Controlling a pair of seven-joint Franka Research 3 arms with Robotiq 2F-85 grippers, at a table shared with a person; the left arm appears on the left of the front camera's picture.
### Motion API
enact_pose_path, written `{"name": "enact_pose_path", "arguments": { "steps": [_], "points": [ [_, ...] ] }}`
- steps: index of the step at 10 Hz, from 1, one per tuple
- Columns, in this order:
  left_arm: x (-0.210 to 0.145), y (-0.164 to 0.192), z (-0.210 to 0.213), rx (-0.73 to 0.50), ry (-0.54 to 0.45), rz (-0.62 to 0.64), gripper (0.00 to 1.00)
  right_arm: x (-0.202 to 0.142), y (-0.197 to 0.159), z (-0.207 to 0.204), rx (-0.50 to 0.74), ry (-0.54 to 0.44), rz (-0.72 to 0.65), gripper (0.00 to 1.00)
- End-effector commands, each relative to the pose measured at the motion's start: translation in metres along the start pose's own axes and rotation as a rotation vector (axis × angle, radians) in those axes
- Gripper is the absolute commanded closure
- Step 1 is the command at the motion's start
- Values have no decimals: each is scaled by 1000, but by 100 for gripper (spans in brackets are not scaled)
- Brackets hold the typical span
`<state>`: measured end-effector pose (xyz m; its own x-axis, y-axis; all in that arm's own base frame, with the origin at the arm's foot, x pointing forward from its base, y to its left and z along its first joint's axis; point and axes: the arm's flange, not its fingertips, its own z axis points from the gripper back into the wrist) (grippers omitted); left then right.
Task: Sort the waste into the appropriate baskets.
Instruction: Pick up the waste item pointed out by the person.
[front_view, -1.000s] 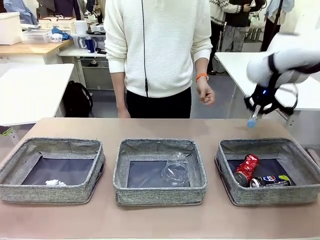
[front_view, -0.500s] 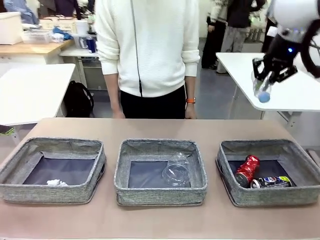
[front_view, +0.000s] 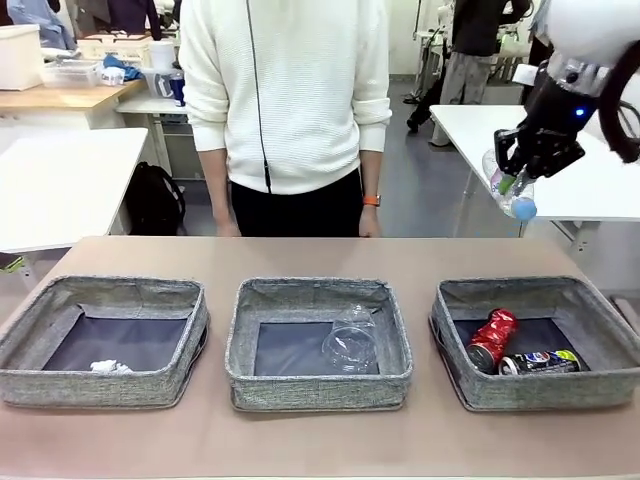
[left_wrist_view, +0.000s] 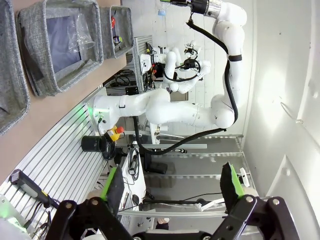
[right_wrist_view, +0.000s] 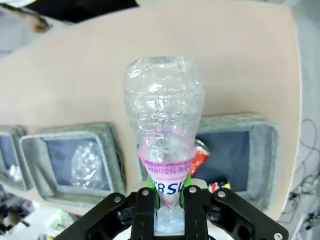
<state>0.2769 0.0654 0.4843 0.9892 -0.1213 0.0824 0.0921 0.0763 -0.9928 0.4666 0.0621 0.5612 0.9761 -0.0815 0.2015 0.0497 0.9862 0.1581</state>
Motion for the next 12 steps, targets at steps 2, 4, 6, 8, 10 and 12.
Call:
{"name": "enact_pose_path", "arguments": {
  "steps": [2,4,6,8,10,12],
  "points": [
    [-1,-4,-1,-16,-2,-1,0,-8,37,3,19,46,-96,81],
    [-1,-4,-1,-16,-2,-1,0,-15,103,52,-82,33,-47,81],
    [-1,-4,-1,-16,-2,-1,0,-34,172,93,-99,-13,-61,81],
    [-1,-4,-1,-16,-2,-1,0,-62,233,129,-69,4,-103,81],
    [-1,-4,-1,-16,-2,-1,0,-75,275,156,-102,-12,-155,81],
    [-1,-4,-1,-16,-2,-1,0,-81,301,173,-114,-12,-144,81]
  ]
}}
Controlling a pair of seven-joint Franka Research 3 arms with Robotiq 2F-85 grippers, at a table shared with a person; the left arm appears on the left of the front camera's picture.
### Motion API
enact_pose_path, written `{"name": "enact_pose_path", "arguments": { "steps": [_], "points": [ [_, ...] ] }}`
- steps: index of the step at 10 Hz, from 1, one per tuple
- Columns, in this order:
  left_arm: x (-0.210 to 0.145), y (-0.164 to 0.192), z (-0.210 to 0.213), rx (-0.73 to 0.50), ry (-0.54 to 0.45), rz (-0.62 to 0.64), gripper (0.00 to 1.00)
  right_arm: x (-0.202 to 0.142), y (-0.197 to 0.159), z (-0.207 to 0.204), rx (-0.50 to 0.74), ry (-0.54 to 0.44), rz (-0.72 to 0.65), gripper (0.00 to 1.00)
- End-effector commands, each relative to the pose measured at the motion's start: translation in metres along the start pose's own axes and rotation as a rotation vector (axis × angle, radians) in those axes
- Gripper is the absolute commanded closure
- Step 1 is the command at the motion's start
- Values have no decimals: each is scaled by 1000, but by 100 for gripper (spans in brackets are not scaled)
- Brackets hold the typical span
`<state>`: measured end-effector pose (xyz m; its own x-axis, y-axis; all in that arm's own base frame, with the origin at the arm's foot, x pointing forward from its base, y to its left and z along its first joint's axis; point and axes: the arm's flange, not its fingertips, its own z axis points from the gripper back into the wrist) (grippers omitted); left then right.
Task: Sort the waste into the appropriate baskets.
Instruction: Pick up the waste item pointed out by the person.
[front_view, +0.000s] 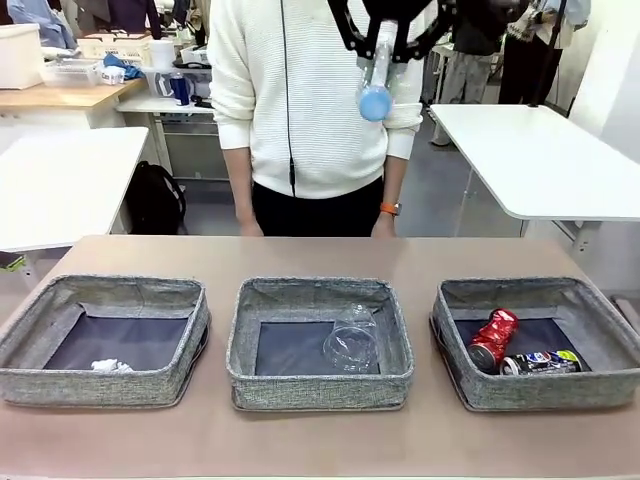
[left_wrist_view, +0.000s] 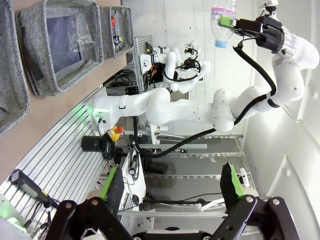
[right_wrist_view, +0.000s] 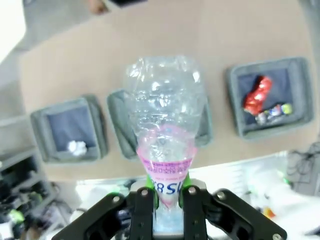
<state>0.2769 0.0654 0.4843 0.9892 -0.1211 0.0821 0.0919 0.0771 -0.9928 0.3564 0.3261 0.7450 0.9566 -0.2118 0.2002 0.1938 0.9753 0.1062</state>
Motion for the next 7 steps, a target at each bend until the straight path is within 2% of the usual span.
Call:
{"name": "enact_pose_path", "arguments": {
  "steps": [1,4,7],
  "points": [
    [-1,-4,-1,-17,-2,-2,0,4,28,21,-22,23,42,81],
    [-1,-4,-1,-17,-2,-2,0,1,48,32,-16,22,98,81],
    [-1,-4,-1,-17,-2,-2,0,-2,50,35,-14,17,134,81]
  ]
}}
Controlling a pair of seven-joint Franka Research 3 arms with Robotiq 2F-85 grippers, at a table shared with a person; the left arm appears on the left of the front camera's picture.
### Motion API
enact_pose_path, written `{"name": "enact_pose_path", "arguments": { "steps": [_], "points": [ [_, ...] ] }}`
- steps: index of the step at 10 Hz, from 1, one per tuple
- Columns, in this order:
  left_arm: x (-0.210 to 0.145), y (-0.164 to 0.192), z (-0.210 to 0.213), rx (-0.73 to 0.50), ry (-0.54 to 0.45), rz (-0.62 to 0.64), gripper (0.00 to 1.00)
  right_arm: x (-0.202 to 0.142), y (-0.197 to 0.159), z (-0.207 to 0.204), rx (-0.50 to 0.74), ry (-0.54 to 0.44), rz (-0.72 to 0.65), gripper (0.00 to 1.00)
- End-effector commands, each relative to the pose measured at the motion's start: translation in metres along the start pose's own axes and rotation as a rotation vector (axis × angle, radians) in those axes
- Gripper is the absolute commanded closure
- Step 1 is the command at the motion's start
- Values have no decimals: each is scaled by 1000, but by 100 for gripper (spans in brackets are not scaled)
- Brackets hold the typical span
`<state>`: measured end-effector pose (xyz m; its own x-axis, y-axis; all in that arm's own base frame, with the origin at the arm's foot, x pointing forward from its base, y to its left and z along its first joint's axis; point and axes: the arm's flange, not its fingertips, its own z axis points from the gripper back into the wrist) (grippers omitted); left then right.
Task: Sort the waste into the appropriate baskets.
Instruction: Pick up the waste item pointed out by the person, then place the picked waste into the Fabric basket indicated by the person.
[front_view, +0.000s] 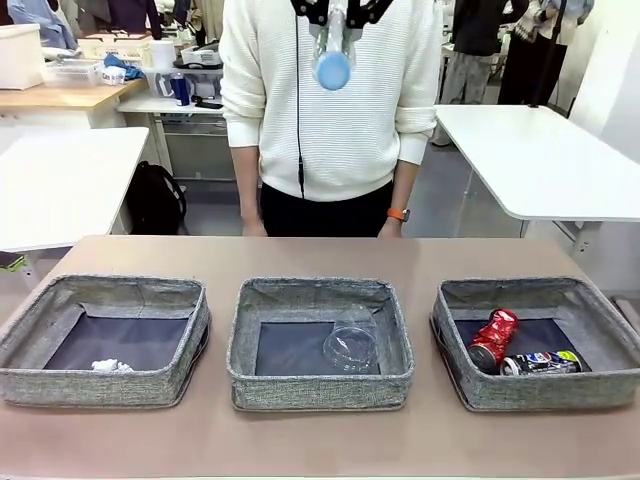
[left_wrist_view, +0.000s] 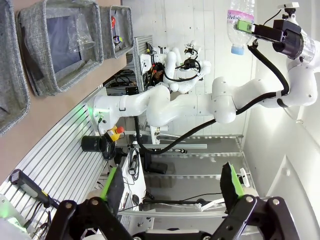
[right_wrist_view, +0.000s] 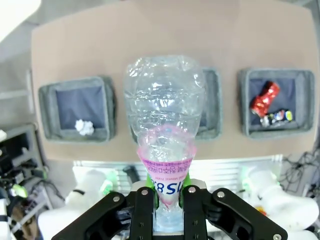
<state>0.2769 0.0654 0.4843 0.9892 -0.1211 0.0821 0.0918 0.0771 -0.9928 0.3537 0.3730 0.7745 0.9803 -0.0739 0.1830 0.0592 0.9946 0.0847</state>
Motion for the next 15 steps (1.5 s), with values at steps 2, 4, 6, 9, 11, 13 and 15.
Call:
{"name": "enact_pose_path", "arguments": {
  "steps": [2,4,6,9,11,13,15],
  "points": [
    [-1,-4,-1,-17,-2,-2,0,5,-7,8,-28,-14,-10,81],
    [-1,-4,-1,-17,-2,-2,0,2,-3,2,-4,-4,-5,81],
    [-1,-4,-1,-17,-2,-2,0,2,-3,2,-4,-4,-5,81],
    [-1,-4,-1,-17,-2,-2,0,2,-3,2,-4,-4,-5,81],
    [-1,-4,-1,-17,-2,-2,0,2,-3,2,-4,-4,-5,81],
    [-1,-4,-1,-17,-2,-2,0,2,-3,2,-4,-4,-5,81],
    [-1,-4,-1,-17,-2,-2,0,2,-3,2,-4,-4,-5,81]
  ]
}}
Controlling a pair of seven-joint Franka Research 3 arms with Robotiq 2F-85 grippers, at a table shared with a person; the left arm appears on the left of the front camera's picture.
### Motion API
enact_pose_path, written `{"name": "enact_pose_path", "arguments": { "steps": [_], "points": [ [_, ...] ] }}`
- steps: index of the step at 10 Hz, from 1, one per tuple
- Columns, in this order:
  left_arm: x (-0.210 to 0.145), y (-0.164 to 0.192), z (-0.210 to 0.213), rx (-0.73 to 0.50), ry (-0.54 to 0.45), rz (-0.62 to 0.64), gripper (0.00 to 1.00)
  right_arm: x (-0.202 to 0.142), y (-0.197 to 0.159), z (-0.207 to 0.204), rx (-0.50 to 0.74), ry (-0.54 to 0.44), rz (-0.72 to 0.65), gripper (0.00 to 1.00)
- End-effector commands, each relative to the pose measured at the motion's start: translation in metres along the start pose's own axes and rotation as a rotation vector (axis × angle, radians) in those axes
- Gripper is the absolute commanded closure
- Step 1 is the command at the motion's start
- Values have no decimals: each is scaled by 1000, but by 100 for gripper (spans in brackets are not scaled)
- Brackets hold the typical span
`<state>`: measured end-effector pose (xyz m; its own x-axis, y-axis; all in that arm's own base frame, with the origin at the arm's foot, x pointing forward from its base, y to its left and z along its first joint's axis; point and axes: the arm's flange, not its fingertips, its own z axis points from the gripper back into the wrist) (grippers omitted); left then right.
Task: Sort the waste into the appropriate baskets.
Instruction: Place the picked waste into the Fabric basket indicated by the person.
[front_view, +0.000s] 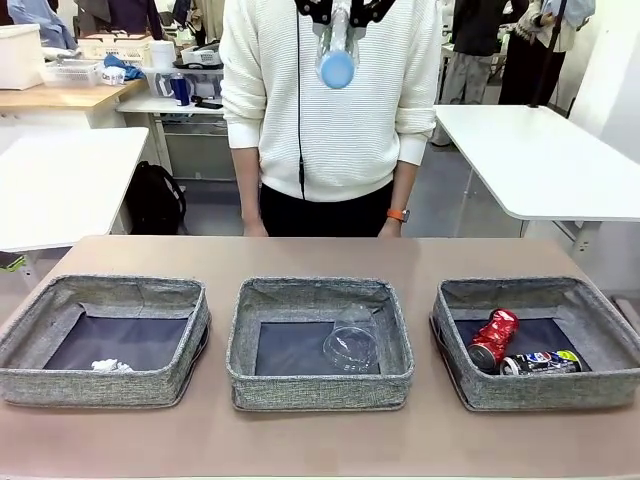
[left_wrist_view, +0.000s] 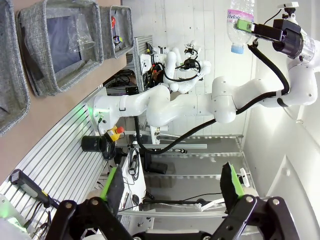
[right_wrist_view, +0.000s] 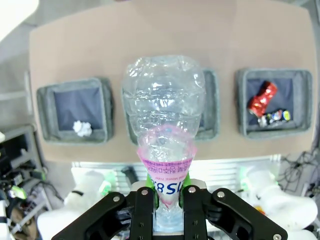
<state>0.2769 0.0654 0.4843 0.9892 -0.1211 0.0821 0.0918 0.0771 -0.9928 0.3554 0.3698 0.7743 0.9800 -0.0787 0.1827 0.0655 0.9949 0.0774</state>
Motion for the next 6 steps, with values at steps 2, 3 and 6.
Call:
{"name": "enact_pose_path", "arguments": {
  "steps": [2,3,6],
  "points": [
    [-1,-4,-1,-17,-2,-2,0,0,0,2,4,-4,0,81],
    [-1,-4,-1,-17,-2,-2,0,0,0,2,4,-4,0,81],
    [-1,-4,-1,-17,-2,-2,0,0,0,2,4,-4,0,81]
  ]
}}
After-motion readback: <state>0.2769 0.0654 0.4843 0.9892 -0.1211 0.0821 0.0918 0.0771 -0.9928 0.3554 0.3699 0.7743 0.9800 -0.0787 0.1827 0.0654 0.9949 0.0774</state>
